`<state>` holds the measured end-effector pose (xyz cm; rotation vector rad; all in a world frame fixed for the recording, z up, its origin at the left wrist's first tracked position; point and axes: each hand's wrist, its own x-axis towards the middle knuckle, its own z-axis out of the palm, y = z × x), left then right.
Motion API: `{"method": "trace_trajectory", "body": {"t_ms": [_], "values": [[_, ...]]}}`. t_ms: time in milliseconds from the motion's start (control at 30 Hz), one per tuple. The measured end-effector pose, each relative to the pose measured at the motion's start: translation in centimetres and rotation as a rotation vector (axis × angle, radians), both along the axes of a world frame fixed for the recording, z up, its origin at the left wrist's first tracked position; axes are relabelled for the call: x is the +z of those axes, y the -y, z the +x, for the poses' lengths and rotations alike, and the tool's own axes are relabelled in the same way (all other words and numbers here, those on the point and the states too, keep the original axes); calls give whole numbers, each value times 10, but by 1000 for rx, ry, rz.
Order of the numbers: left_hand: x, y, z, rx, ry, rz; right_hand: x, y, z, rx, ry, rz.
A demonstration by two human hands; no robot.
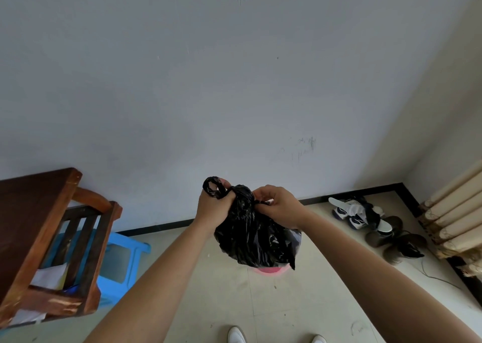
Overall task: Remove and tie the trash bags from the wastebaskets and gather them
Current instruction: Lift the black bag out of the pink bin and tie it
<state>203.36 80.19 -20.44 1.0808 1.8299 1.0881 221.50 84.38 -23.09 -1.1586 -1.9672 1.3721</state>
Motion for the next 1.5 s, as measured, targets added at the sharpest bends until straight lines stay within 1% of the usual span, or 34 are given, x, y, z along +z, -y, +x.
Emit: {"method": "trace_trajectory", "body": {"t_ms": [67, 167, 267, 367, 433, 533, 633, 700, 833, 933, 1033, 1133, 1200, 1300, 1500], "values": [[7, 2, 0, -15, 271, -93, 2, 1, 2, -34, -22, -5], [11, 3, -4, -17, 580, -123, 4, 1, 3, -64, -42, -13], [8, 2, -8, 21, 769, -125, 2, 1, 4, -96, -59, -5], [6, 3, -8, -9, 844, -108, 0, 1, 4, -157, -97, -22], [6, 4, -6, -21, 813, -60, 0, 1, 5, -177, -119, -35], [6, 4, -3, 57, 738, -24, 2, 3, 6, -156, -131, -59], [4, 3, -4, 118, 645, -14, 7, 5, 7, -96, -139, -192], [5, 3, -4, 133, 628, -9, 11, 6, 7, -67, -163, -292], [3, 4, -4, 102, 520, 13, 17, 4, 4, -77, -205, -340], [1, 3, -6, 60, 434, 31, 15, 4, -1, -47, -201, -286], [0, 4, -7, 40, 379, 49, 10, 3, -5, -60, -93, -172], [-2, 5, -11, 16, 248, 108, 5, -1, -6, -96, 2, -96], [0, 4, -17, 7, 187, 112, 0, -4, -4, -86, 72, -27], [4, 1, -33, 55, 248, 91, -8, -7, 6, -107, 161, 35], [13, -3, -32, 98, 303, 95, -8, -8, 8, -145, 171, 26]]}}
